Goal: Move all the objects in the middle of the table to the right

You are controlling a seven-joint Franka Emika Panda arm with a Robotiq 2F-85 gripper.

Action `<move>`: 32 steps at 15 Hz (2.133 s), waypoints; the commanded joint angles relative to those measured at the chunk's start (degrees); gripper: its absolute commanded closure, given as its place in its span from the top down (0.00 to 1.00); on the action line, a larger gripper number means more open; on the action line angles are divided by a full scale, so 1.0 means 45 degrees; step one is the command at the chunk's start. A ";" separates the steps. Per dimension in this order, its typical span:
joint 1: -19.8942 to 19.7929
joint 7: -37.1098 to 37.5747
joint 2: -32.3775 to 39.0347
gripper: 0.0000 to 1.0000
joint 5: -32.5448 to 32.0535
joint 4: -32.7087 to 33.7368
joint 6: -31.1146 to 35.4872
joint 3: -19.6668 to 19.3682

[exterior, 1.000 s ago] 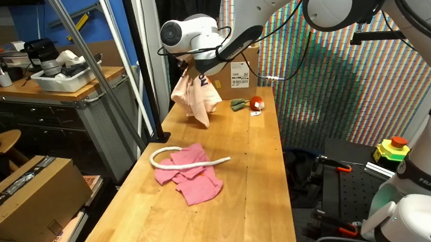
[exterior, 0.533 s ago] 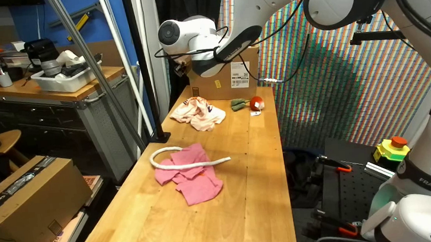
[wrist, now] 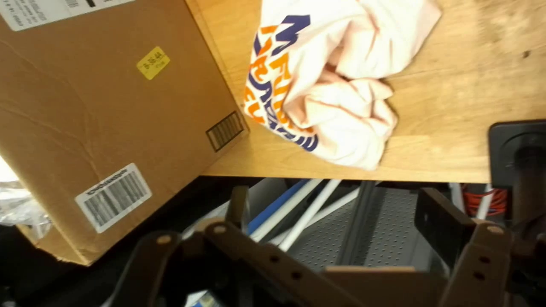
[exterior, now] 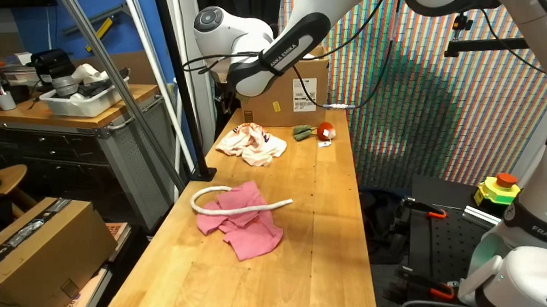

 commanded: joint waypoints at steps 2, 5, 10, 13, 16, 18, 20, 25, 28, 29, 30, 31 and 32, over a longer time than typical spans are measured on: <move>-0.0192 -0.3394 -0.1169 1.00 0.2622 -0.1869 -0.0116 0.0623; -0.0151 -0.5385 -0.1419 1.00 0.4179 -0.2762 -0.0316 0.0938; -0.0222 -0.8365 -0.1651 1.00 0.5775 -0.3958 -0.0385 0.1947; -0.0249 -0.9979 -0.1737 1.00 0.6611 -0.4463 -0.0677 0.2716; -0.0255 -1.1526 -0.1745 1.00 0.7314 -0.4831 -0.1334 0.3450; -0.0147 -1.2145 -0.1672 1.00 0.7464 -0.4950 -0.1708 0.3674; 0.0178 -1.1926 -0.1556 1.00 0.7118 -0.5043 -0.1637 0.3504; 0.1050 -0.9906 -0.1121 1.00 0.6147 -0.5149 -0.0112 0.2530; 0.1529 -0.8328 -0.0699 1.00 0.5653 -0.5015 0.0939 0.1898; 0.1706 -0.7836 -0.0535 1.00 0.5462 -0.4966 0.1212 0.1670; 0.1888 -0.7390 -0.0357 1.00 0.5263 -0.4929 0.1435 0.1443; 0.2093 -0.6951 -0.0239 1.00 0.5087 -0.4919 0.1571 0.1242; 0.2247 -0.6610 -0.0089 1.00 0.4919 -0.4900 0.1678 0.1072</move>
